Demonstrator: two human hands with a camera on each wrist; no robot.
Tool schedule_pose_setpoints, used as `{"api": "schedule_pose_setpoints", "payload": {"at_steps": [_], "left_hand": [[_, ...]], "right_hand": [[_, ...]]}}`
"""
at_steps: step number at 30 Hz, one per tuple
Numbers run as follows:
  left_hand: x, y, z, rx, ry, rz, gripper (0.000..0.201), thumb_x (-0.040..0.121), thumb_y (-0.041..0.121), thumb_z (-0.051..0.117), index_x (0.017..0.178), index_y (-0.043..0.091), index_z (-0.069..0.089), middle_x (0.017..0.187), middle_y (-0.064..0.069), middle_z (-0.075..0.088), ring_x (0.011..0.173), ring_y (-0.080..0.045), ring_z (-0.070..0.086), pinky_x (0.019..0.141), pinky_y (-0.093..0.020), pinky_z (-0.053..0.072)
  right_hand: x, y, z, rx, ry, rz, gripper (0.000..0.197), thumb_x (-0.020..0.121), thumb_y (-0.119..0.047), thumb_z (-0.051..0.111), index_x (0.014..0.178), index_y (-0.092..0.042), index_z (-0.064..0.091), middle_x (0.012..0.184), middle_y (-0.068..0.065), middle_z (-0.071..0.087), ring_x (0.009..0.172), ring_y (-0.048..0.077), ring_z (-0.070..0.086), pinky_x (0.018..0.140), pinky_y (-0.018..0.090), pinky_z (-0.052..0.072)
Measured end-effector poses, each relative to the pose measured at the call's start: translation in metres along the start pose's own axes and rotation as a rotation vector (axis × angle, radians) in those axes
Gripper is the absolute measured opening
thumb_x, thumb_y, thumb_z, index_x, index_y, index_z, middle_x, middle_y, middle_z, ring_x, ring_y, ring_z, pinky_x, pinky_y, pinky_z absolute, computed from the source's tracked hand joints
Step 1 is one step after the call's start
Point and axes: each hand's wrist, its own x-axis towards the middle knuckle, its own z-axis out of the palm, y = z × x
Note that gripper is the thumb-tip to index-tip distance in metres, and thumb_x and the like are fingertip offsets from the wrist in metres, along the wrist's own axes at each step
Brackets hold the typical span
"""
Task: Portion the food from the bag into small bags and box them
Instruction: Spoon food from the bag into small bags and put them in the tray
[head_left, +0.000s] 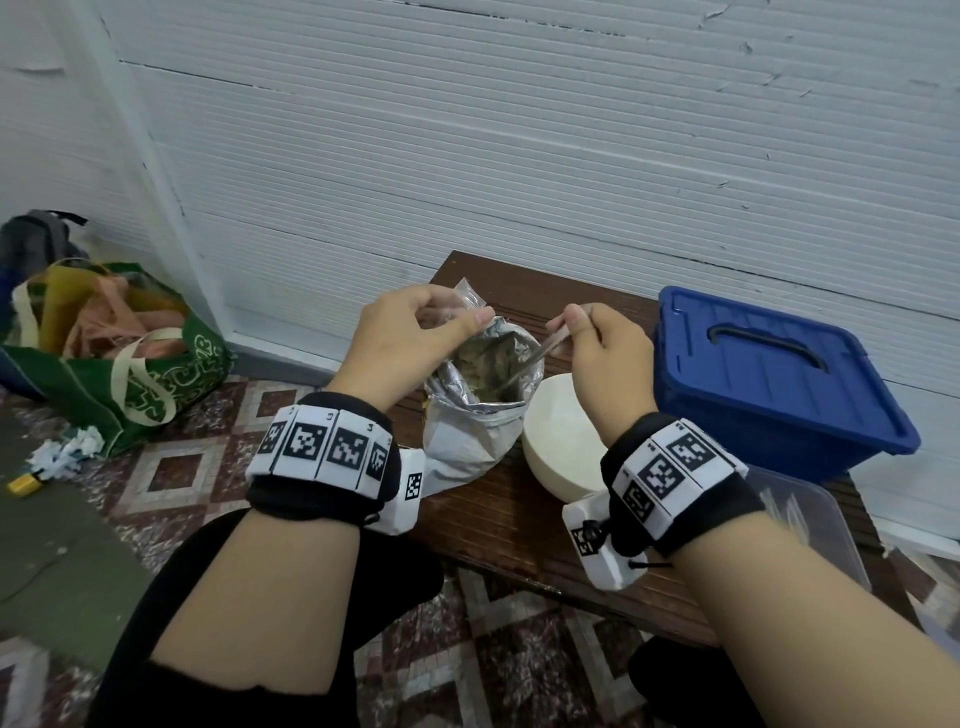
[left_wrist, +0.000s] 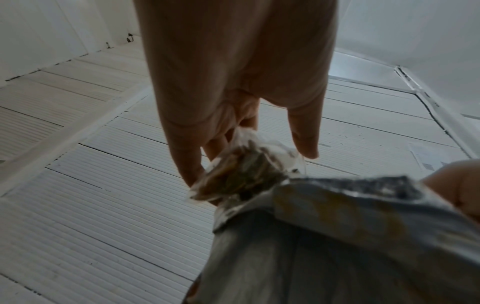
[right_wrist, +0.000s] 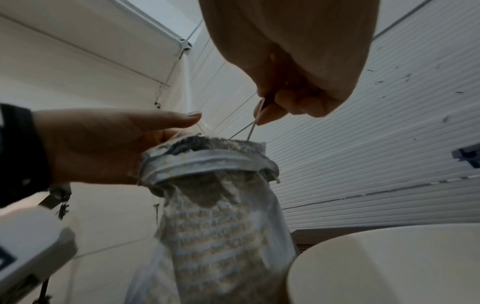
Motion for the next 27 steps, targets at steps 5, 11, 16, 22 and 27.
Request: {"api": "schedule_pose_setpoints", "payload": {"at_steps": [5,11,16,22,27], "left_hand": [[-0.001,0.001,0.000,-0.011,-0.005,0.004,0.019,0.077,0.049,0.073,0.084,0.037,0.060,0.091,0.020,0.063,0.094,0.007,0.056,0.088,-0.022,0.046],[-0.002,0.002,-0.003,-0.017,0.009,0.012,0.017,0.078,0.046,0.073,0.081,0.037,0.059,0.090,0.019,0.062,0.091,0.007,0.055,0.086,-0.021,0.045],[-0.001,0.001,-0.005,-0.010,0.027,0.026,0.024,0.078,0.050,0.071,0.091,0.031,0.064,0.090,0.014,0.065,0.088,0.001,0.059,0.082,-0.022,0.049],[-0.002,0.001,-0.015,0.021,0.048,0.043,0.026,0.075,0.045,0.076,0.092,0.031,0.063,0.090,0.016,0.065,0.087,0.007,0.059,0.077,-0.013,0.046],[-0.002,0.000,-0.012,0.092,-0.034,0.068,0.045,0.071,0.038,0.081,0.111,0.026,0.063,0.091,0.021,0.061,0.083,0.013,0.055,0.071,-0.001,0.041]], "right_hand": [[0.002,0.002,0.002,0.079,0.025,0.182,0.037,0.100,-0.017,0.044,0.069,-0.021,0.062,0.062,-0.003,0.062,0.073,0.019,0.063,0.086,0.043,0.052],[0.009,0.003,-0.005,0.139,0.154,0.334,0.034,0.101,-0.020,0.041,0.084,-0.010,0.068,0.063,-0.002,0.062,0.067,0.007,0.057,0.066,0.021,0.044],[0.014,0.001,-0.014,0.163,0.219,0.372,0.034,0.101,-0.020,0.040,0.083,-0.011,0.068,0.060,-0.004,0.060,0.064,0.003,0.052,0.061,0.019,0.039],[0.023,-0.007,-0.029,0.195,0.310,0.395,0.037,0.100,-0.020,0.039,0.072,-0.020,0.063,0.061,-0.005,0.060,0.068,0.009,0.055,0.070,0.026,0.044],[0.032,-0.017,-0.038,0.187,0.368,0.347,0.039,0.101,-0.021,0.037,0.070,-0.022,0.060,0.061,-0.006,0.059,0.062,0.005,0.050,0.064,0.021,0.041]]}}
